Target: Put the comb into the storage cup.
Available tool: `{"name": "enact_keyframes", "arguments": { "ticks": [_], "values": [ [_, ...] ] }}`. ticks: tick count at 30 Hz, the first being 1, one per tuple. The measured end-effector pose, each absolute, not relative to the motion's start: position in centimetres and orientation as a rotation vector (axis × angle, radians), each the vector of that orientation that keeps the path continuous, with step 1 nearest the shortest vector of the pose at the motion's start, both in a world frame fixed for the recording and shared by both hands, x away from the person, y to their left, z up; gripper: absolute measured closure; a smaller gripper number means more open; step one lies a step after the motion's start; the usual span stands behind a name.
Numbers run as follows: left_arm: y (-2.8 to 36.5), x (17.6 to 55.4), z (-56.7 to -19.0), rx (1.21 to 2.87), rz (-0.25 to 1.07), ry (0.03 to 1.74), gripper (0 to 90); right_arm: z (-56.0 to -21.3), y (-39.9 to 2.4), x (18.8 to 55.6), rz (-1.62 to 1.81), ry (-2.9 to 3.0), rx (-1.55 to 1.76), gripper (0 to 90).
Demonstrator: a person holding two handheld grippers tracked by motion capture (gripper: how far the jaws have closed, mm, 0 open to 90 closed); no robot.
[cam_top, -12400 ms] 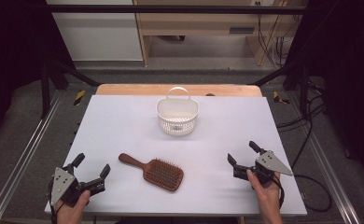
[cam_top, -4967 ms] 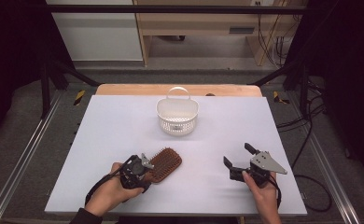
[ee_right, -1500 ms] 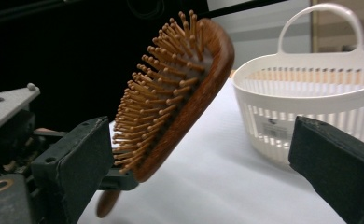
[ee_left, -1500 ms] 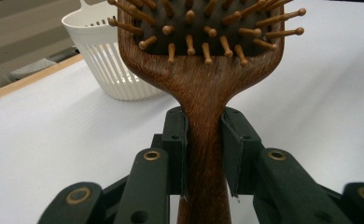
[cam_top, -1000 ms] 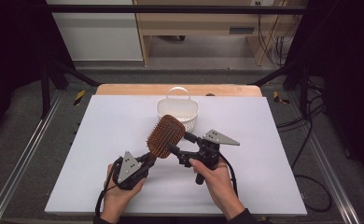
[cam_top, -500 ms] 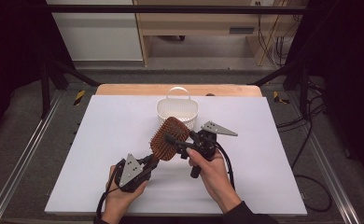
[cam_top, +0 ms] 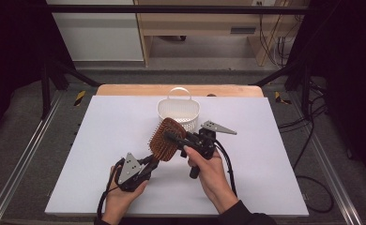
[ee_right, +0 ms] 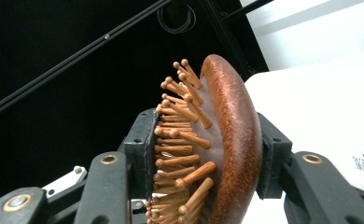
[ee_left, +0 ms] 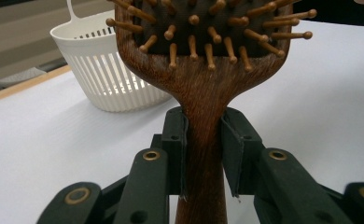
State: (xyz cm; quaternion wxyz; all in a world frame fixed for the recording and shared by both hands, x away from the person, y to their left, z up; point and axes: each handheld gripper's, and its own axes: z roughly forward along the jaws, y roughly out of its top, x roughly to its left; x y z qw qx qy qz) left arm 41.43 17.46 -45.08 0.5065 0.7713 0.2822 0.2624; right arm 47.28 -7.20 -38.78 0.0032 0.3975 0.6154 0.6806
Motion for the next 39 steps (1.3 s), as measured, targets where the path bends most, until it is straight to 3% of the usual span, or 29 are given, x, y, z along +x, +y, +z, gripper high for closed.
{"name": "enact_keyframes", "arguments": {
  "ticks": [10,11,12,20,21,23,25,39],
  "values": [
    [18.1,42.0,-45.7,1.776,0.544,0.741,67.9,-38.1,-6.5,47.3,2.092,1.924,1.232,52.7],
    [18.2,42.0,-45.7,1.765,0.54,0.748,59.3,-38.0,-6.6,47.5,2.08,1.905,1.233,52.6],
    [18.2,42.0,-45.7,1.757,0.543,0.759,59.3,-38.0,-6.6,47.5,2.08,1.905,1.233,52.6],
    [19.7,41.3,-45.5,1.66,0.59,0.846,26.5,-36.9,-8.0,48.2,2.106,1.816,1.26,52.2],
    [20.0,41.1,-45.5,1.643,0.61,0.866,26.5,-36.9,-8.0,48.2,2.106,1.816,1.26,52.2],
    [20.7,40.8,-45.6,1.625,0.646,0.908,13.1,-36.3,-8.4,48.4,2.101,1.801,1.252,52.1],
    [21.5,40.5,-45.6,1.618,0.673,0.943,8.5,-36.1,-8.6,48.5,2.097,1.795,1.251,52.1],
    [27.2,38.7,-45.9,1.511,0.787,1.007,4.4,-34.3,-8.8,49.1,2.085,1.768,1.237,52.0]
  ]
}}
